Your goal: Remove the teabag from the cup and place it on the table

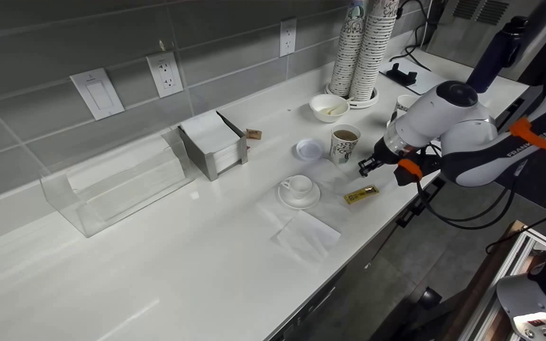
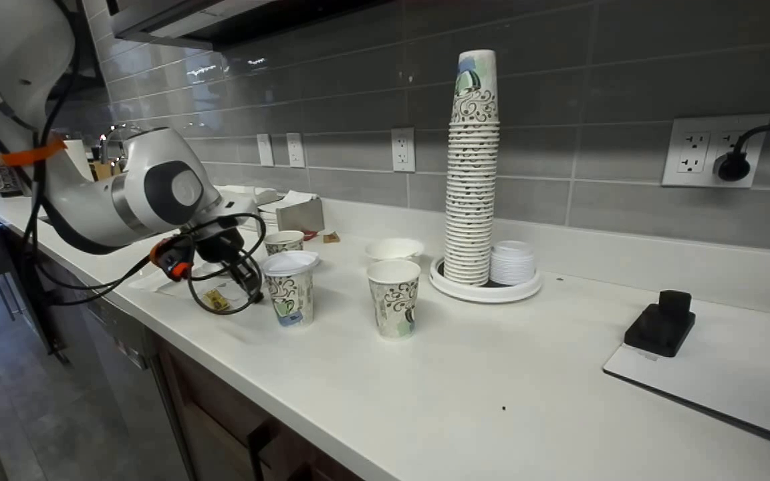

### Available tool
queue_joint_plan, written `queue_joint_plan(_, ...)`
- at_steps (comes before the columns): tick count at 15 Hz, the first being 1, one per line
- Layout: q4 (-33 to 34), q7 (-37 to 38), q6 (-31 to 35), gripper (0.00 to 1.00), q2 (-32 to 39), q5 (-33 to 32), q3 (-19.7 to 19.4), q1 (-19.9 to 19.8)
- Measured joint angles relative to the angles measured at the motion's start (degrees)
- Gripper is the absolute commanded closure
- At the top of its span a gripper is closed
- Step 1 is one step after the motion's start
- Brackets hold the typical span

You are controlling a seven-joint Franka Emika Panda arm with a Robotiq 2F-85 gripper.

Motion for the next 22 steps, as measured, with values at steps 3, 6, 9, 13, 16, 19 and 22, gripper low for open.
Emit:
queue_joint_plan(3,-2.6,-6.5,1.2,1.00,-1.7,8.0,2.0,-0.6)
queue_joint_plan(6,-3.8,-11.9,2.5,1.00,-3.6,16.4,3.6,-0.5)
queue_joint_plan(9,-3.9,-16.9,2.4,1.00,-5.9,24.2,4.4,0.3)
queue_joint_plan(13,-3.7,-28.2,-3.8,1.00,-10.9,37.7,4.4,3.2)
queue_joint_plan(16,-2.3,-36.2,-12.6,1.00,-16.2,44.2,2.8,4.3)
queue_joint_plan(19,-0.7,-39.6,-17.0,1.00,-20.3,45.9,2.7,1.6)
queue_joint_plan(22,0.7,-42.2,-19.6,1.00,-22.2,48.4,2.7,1.0)
